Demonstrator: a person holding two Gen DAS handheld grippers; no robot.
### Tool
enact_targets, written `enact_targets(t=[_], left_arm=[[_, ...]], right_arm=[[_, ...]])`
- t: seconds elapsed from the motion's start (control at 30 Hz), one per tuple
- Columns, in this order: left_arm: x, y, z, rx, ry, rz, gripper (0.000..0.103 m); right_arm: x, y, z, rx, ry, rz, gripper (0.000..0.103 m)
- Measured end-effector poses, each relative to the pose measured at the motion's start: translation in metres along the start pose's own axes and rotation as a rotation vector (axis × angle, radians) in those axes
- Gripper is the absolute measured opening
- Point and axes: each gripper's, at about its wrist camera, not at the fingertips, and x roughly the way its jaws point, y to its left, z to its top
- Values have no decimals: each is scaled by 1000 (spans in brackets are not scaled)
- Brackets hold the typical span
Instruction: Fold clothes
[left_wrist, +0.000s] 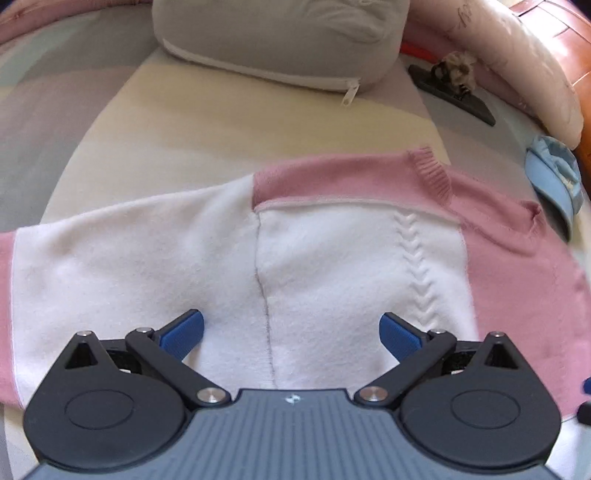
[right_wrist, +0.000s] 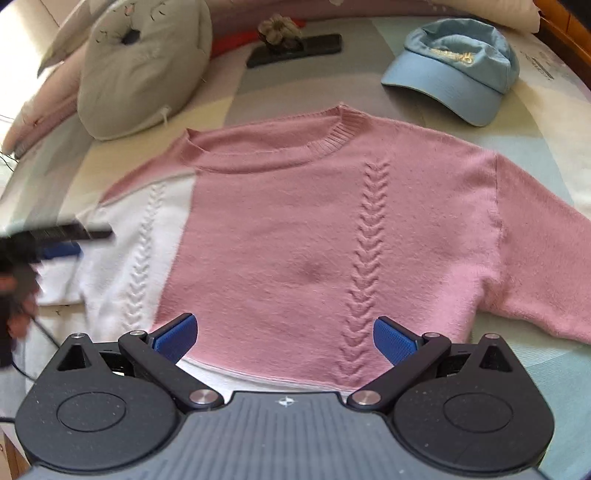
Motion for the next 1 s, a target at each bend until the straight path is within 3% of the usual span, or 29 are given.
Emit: enact_targets(t=[0.2,0.3,0.47,0.7,0.83,1.0], left_arm=[[-23,11,-8,-66,-24,-23,101],[-15,23,-20,-66,52,3,100],[-36,25,-26,-143,56,-32,100],[-61,4,-54,-8,134,-44,100],[-82,-2,-70,74,175,-31,100],[-108,-11,-102,106,241,-40,100]], right_arm=[[-5,6,-16,35,14,46,103],[-6,11,-20,42,24,55,103],[-10,15,-27,62,27,61,103],[-40,15,-55,37,36,17,103],[-58,19,-81,-6,87,-12,103],[-68,26,-111,-59,155,4,103]])
